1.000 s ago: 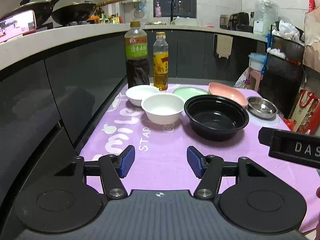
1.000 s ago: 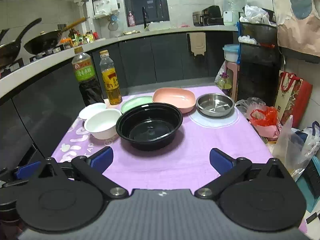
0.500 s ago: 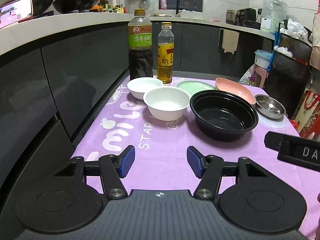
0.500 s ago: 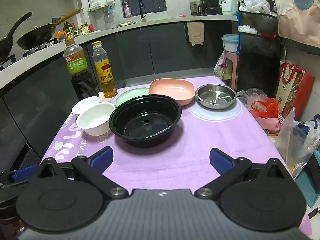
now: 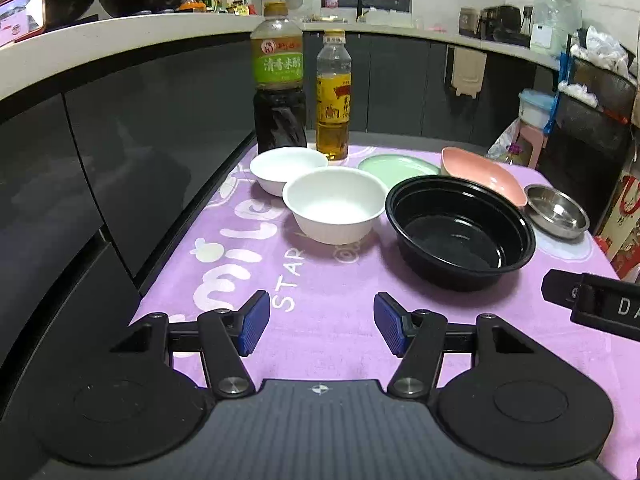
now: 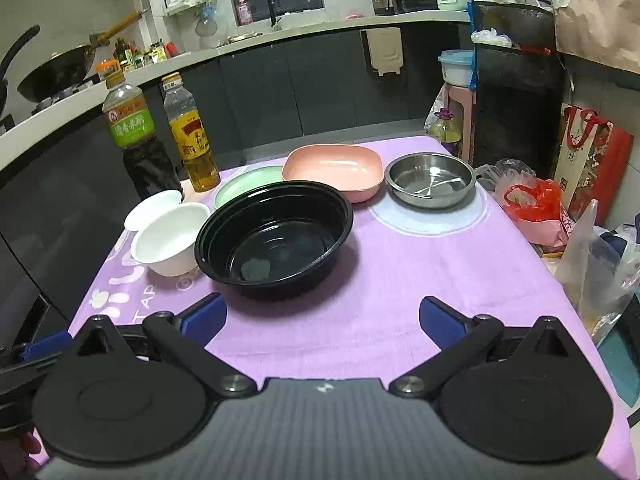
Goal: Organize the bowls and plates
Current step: 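Move both grippers toward the rim of the large black bowl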
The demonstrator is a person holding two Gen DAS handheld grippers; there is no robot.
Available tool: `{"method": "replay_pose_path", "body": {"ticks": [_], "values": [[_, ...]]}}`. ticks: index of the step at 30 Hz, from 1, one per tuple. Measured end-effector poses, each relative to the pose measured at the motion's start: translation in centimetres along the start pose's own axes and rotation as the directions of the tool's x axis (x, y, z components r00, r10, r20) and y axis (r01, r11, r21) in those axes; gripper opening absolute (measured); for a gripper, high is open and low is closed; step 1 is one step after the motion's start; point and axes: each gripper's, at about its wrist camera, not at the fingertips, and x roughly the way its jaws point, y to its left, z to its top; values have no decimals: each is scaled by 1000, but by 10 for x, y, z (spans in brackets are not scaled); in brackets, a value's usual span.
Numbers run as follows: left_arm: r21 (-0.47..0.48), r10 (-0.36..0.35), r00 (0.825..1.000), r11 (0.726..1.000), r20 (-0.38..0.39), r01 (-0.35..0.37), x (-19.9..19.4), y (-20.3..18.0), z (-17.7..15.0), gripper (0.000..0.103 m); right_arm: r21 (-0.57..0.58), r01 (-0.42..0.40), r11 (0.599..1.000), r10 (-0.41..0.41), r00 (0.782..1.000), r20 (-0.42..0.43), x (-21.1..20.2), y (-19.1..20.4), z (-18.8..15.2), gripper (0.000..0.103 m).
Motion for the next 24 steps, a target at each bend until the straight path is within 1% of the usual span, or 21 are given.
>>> {"method": "replay_pose_path", "body": {"ticks": [2,5,8,12,16,20,24], "values": [[0,-2,1000,1000,4,2,3,-1,2,55,-1,5,1000,-5,1000,-10,4,-1,3,39],[3,11,1000,1000,13,-11,6,-3,4,55,11,-4,1000,4,1000,0,7,-4,6,39],[-1,15,1000,1000,-13,-15,15,-5,8,55,-2,-2,1000,2,1000,-9,14,-4,9,39],[6,25,1000,1000,-17,-25,22,-9,11,55,7,-4,1000,4,1000,-14,20,-7,12,39],[10,27,999,1000,-23,-26,30,-15,12,55,-9,4,1000,-4,1000,-15,27,-10,14,39],[19,18,998,1000,-59,-17,41,-22,14,55,8,-9,1000,9,999,-33,37,-16,14,39],[15,21,998,1000,-66,-20,48,-24,16,55,38,4,999,-3,999,-49,46,-24,16,39]]}}
